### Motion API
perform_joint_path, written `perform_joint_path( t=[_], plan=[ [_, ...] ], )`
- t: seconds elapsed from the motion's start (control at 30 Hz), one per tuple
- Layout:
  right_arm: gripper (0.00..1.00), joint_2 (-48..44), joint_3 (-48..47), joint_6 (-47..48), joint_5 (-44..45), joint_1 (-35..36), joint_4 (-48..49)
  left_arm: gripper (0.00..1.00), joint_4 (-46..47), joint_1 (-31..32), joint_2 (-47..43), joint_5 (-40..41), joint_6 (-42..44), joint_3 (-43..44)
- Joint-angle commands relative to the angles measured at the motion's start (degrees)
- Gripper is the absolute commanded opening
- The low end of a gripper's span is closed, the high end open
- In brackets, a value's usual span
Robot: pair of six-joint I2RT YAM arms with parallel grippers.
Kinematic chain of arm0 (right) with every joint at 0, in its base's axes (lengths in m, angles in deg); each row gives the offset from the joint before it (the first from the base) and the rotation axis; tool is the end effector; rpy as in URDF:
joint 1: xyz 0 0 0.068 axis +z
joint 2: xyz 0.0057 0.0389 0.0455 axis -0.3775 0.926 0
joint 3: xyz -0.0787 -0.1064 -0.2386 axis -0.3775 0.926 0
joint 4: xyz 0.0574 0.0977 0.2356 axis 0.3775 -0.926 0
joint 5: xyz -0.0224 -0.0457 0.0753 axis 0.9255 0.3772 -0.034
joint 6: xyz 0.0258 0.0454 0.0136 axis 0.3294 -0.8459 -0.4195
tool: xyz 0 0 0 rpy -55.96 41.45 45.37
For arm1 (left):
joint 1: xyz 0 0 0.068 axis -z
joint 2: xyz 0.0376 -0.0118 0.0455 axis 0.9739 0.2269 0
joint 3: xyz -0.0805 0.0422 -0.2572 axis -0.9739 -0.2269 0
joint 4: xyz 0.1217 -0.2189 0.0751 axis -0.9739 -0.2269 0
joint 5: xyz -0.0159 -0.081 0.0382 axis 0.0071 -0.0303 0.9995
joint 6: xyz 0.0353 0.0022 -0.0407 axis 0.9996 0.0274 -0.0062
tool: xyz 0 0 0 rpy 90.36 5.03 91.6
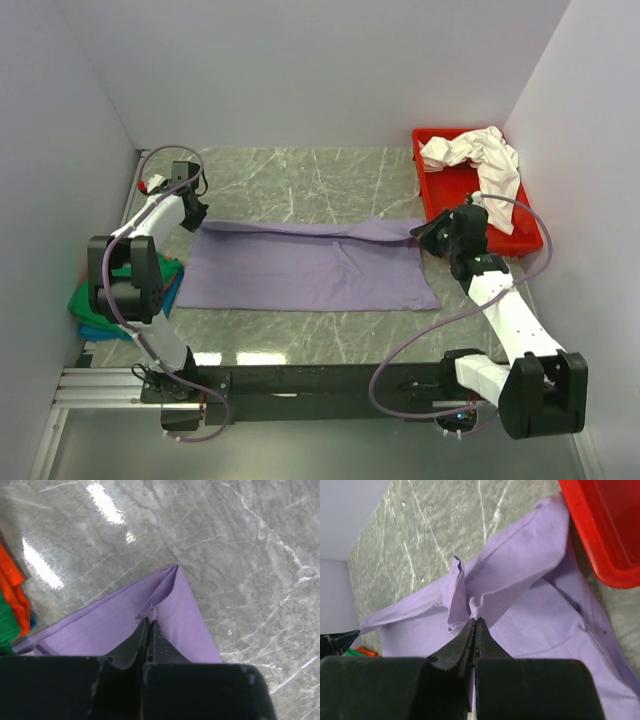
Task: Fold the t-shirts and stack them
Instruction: Fold the tshirt
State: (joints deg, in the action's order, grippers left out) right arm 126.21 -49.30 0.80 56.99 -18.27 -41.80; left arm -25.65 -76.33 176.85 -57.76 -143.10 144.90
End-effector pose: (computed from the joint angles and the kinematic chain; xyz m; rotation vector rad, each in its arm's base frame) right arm 0.2371 0.0212 0.2556 0.6572 2.0657 0.6415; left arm 0.3640 0.0092 0.2175 -1.3479 2.1141 0.0499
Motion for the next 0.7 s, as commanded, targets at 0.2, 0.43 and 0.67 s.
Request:
perform_joint_path(
  t=[0.2,0.43,0.67],
  plan=[
    [0.0,-6.27,4.54,1.25,-3.06,-2.84,-2.63,0.01,4.35,-1.88,-6.95,2.34,-3.31,-7.2],
    [0.0,-9.35,7.0,2.3,-4.12,-3.29,-4.39,0.01,6.81,-2.67,-8.45,1.64,-3.93,-11.08],
    [0.0,-9.09,9.82,2.65,-5.87,-3.37,-3.6,0.04,9.89,-2.67,-10.29,-0.99,-4.46,-15.55]
  ],
)
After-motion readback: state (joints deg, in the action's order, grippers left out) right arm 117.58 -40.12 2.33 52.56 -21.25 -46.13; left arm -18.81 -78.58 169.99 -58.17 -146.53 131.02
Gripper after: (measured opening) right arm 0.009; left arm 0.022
